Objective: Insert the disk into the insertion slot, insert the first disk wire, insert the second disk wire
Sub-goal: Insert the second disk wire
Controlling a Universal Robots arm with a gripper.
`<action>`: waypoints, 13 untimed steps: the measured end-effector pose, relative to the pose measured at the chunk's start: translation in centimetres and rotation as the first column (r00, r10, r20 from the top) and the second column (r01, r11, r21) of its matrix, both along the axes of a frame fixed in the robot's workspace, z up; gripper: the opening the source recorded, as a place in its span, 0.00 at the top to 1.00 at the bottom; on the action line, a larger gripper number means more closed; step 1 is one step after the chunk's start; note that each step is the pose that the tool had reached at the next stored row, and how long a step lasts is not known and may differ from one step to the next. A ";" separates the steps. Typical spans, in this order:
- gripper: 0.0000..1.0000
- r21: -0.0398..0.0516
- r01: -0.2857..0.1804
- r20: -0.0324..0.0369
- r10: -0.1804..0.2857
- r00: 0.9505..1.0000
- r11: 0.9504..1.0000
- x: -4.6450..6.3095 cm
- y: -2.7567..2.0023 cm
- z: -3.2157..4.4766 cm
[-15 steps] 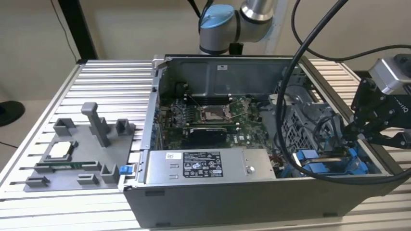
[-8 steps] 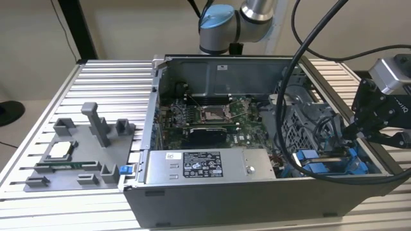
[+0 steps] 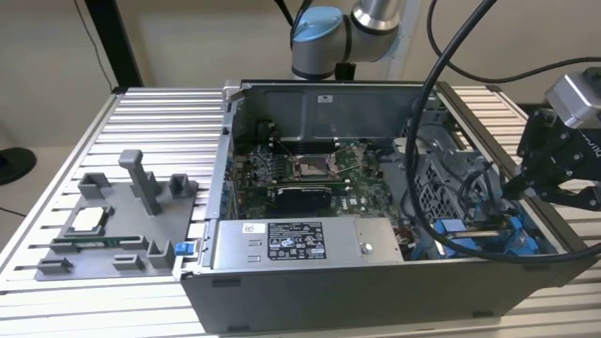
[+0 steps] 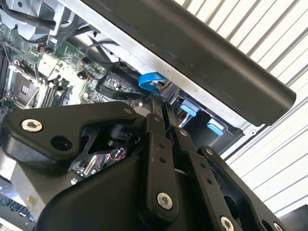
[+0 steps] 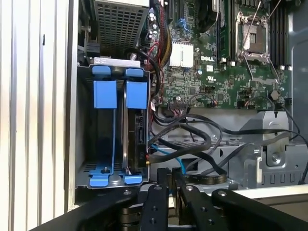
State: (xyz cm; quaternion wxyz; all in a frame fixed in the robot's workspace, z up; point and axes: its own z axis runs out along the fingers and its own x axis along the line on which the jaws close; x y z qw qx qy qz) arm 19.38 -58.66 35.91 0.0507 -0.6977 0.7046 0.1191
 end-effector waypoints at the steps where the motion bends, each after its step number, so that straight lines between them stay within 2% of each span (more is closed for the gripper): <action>1: 1.00 0.000 0.000 0.000 0.000 1.000 1.000 -0.1 0.00 0.12; 8: 1.00 0.000 0.000 0.000 0.000 1.000 1.000 -0.8 0.01 0.75; 13: 1.00 0.000 0.000 0.000 0.000 1.000 1.000 -1.7 0.00 0.91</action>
